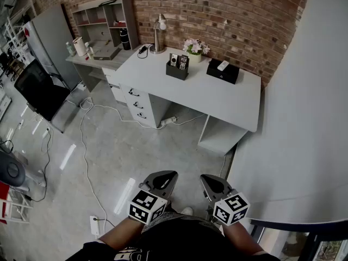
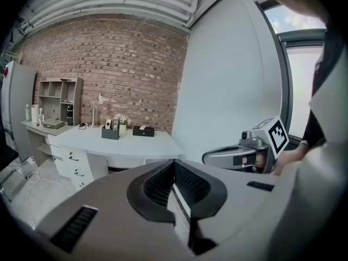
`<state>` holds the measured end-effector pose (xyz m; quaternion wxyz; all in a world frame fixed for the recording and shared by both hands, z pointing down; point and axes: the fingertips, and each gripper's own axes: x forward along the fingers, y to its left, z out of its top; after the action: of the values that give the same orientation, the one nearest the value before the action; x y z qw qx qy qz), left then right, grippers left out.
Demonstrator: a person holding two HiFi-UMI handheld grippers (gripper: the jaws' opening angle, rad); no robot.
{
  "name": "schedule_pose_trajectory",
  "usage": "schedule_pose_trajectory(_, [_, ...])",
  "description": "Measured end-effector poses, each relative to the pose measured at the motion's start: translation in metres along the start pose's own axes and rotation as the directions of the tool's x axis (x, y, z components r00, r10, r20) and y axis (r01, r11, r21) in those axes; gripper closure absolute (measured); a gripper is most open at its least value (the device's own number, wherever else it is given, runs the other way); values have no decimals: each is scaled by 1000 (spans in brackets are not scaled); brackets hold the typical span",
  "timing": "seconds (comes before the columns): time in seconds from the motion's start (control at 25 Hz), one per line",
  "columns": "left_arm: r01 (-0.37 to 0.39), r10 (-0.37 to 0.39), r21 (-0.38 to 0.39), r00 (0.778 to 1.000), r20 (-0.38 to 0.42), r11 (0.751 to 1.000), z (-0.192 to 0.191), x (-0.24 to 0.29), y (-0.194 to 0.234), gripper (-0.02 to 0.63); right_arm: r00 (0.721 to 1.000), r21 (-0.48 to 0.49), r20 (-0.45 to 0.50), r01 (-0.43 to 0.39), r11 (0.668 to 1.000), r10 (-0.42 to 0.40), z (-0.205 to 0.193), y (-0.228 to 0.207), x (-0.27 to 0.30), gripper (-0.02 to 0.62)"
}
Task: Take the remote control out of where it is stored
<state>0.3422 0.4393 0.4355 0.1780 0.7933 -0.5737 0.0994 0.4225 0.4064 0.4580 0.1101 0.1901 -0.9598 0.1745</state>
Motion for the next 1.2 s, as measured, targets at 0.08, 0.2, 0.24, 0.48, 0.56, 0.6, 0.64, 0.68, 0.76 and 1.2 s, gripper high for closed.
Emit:
schedule_pose_trajectory(0.08, [1,-1,-1,1000,1,1000,0,1,1,600,1000,-2,-2,1,1000,-1,-1,-1,1,591])
schedule_pose_trajectory(0.2, [2,-2,-1,1000,1,1000,-1,3,2,600,1000,-4,-3,1,1000,-1,0,-2,2,591])
schedule_pose_trajectory(0.24, [2,-2,-2,1000,1,1000,-1,3,2,600,1000,-5,-4,1,1000,-1,0,-2,2,591])
schedule_pose_trajectory(0.48, [-2,2,7,1000,4,1000,1,-1,6,600,1000,-19,-11,-1,1000,1,2,2,5,591])
schedule_pose_trajectory(0.56, [-4,4,7,1000,2,1000,0,-1,8,600,1000,-13,-9,-5,1000,5,1,3,6,591])
schedule_pose_trajectory(0.6, [-4,4,6,1000,0,1000,-1,-2,8,600,1000,-6,-5,-10,1000,10,2,4,7,591])
schedule_pose_trajectory(0.64, [-4,4,5,1000,-2,1000,-2,-2,9,600,1000,4,1,-18,1000,18,2,5,8,591])
schedule_pose_trajectory(0.68, [-4,4,3,1000,-4,1000,-3,-3,10,600,1000,13,6,-24,1000,24,4,6,9,591])
schedule_pose_trajectory(0.76, [-5,5,-1,1000,-7,1000,-3,-2,12,600,999,28,15,-31,999,30,5,7,11,589])
schedule_pose_trajectory(1.2, [-18,17,-23,999,-27,1000,-8,0,29,600,1000,13,2,-10,1000,10,3,3,26,589])
